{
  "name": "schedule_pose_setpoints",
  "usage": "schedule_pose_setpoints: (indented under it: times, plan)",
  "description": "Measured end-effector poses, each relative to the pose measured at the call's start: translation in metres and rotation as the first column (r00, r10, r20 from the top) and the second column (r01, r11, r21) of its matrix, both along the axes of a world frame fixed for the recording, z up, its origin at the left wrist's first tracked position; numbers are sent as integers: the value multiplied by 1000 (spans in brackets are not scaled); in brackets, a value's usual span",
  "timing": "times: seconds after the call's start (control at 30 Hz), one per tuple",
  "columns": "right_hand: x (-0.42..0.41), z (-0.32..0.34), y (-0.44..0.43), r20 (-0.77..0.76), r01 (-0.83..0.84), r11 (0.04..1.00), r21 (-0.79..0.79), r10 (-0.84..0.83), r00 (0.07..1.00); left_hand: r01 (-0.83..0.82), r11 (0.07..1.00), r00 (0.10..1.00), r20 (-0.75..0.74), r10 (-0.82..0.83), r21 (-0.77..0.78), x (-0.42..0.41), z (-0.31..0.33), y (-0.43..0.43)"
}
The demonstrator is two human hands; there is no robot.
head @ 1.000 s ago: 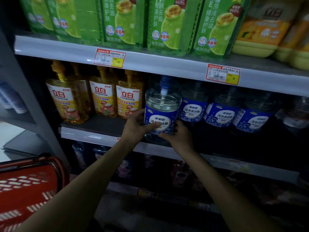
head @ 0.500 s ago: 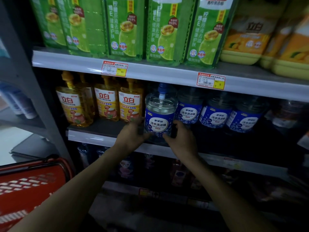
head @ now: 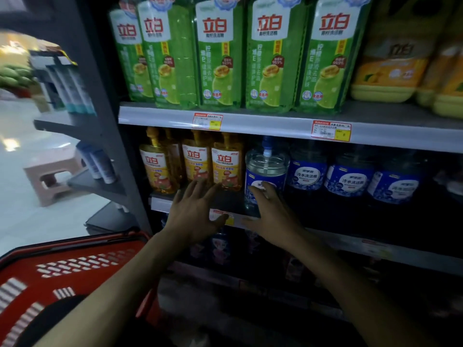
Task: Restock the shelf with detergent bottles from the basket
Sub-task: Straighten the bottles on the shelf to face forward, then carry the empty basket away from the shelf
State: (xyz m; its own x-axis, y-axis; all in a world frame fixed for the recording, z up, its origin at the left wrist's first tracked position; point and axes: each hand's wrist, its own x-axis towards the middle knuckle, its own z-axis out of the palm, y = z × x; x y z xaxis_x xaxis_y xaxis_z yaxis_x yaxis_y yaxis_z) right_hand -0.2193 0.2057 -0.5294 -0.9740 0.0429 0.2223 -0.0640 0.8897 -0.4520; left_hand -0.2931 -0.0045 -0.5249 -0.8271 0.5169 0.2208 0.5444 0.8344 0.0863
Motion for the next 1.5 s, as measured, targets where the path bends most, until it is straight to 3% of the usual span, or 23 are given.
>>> schedule_pose_setpoints:
  times: [0.13,0.37,0.5,0.73,0.93,1.27,1.33,1.4,1.5]
  plan:
    - [-8,0,-10,-20,-61,996,58,62,998,-16,999,999,-29,15,-48,5,7,-30]
    - [-32,-6,-45,-67,-148,989,15,149,987,-161,987,987,13,161,-31,3,15,-83]
    - [-52,-15,-78,-1,-168,985,-39,168,986,-204,979,978,-46,205,25,7,-4,-112]
    - [-79,-47,-160,103,-181,980,-85,189,977,-341,940,939,-25,342,27,11,-42,-212]
    - [-71,-95,-239,278,-287,957,-44,288,916,-597,794,795,47,605,-114,37,-90,-333]
    - [-73,-158,-283,448,-228,958,172,130,884,-779,545,544,98,833,-311,27,-141,-453]
    - [-79,-168,-284,482,-179,976,125,98,871,-794,525,519,109,848,-307,20,-147,-465]
    - [-87,-180,-286,483,-94,995,-44,103,870,-806,501,491,114,863,-316,12,-154,-474]
    - [-103,-199,-289,500,145,947,-287,19,866,-845,451,440,103,892,-289,-6,-165,-486]
